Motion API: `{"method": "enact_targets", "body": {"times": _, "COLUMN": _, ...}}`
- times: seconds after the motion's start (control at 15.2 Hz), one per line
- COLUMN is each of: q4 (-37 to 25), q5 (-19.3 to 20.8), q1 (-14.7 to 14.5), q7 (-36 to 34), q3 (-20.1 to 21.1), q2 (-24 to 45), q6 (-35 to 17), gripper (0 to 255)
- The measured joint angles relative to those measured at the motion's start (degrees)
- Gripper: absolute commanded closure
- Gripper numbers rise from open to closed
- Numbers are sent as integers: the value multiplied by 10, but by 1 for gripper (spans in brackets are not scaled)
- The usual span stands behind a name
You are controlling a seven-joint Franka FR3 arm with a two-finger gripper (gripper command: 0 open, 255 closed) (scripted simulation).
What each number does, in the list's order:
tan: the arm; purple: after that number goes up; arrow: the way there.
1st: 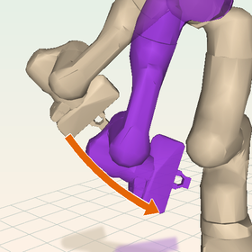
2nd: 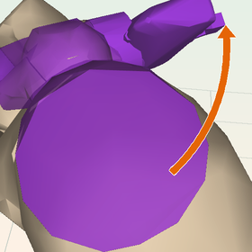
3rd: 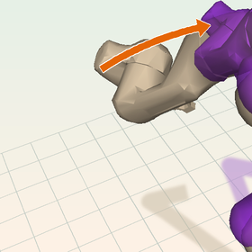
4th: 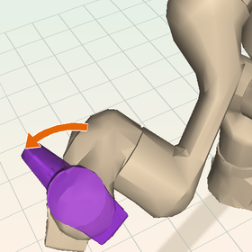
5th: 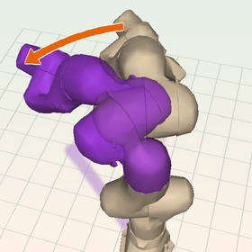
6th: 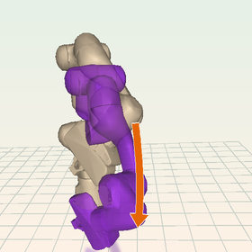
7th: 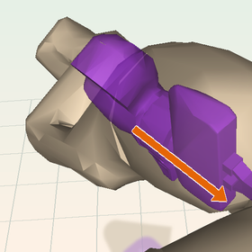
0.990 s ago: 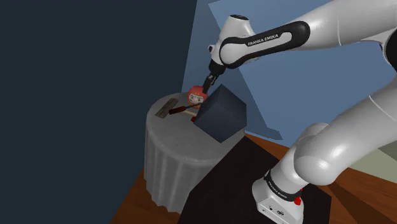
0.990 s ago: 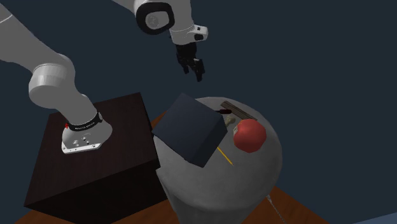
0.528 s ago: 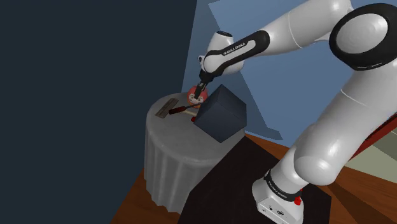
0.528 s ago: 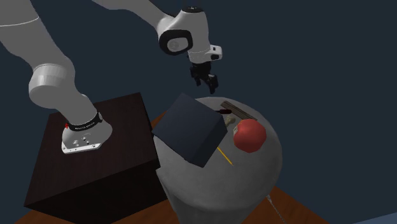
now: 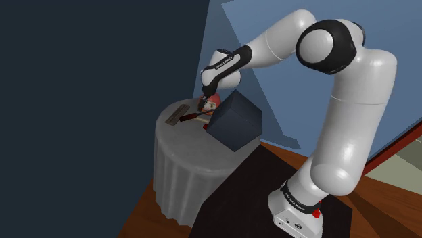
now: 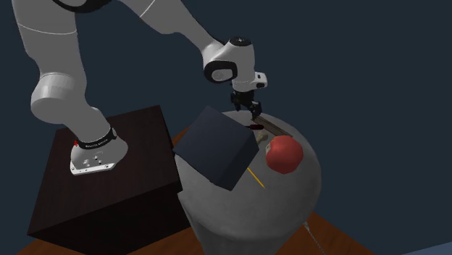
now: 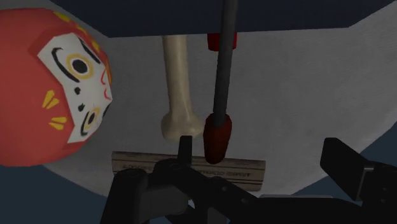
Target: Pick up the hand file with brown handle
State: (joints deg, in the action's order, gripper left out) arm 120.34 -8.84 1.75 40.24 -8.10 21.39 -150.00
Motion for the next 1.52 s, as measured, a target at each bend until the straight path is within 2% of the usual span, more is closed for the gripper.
{"method": "enact_targets", "body": {"times": 0.4, "q4": -103, "q5": -27, "q1": 30, "q7": 48, "q3": 28, "q2": 123, "q6": -15, "gripper": 0}}
{"method": "enact_targets", "body": {"times": 0.86, "q4": -119, "q5": -35, "q1": 38, "q7": 57, "q3": 38, "q2": 170, "q6": -46, "gripper": 0}}
{"method": "enact_targets", "body": {"times": 0.92, "q4": -120, "q5": -35, "q1": 38, "q7": 58, "q3": 39, "q2": 172, "q6": -47, "gripper": 255}}
{"method": "enact_targets", "body": {"times": 1.52, "q4": -122, "q5": -36, "q1": 38, "q7": 58, "q3": 39, "q2": 174, "q6": -48, "gripper": 255}}
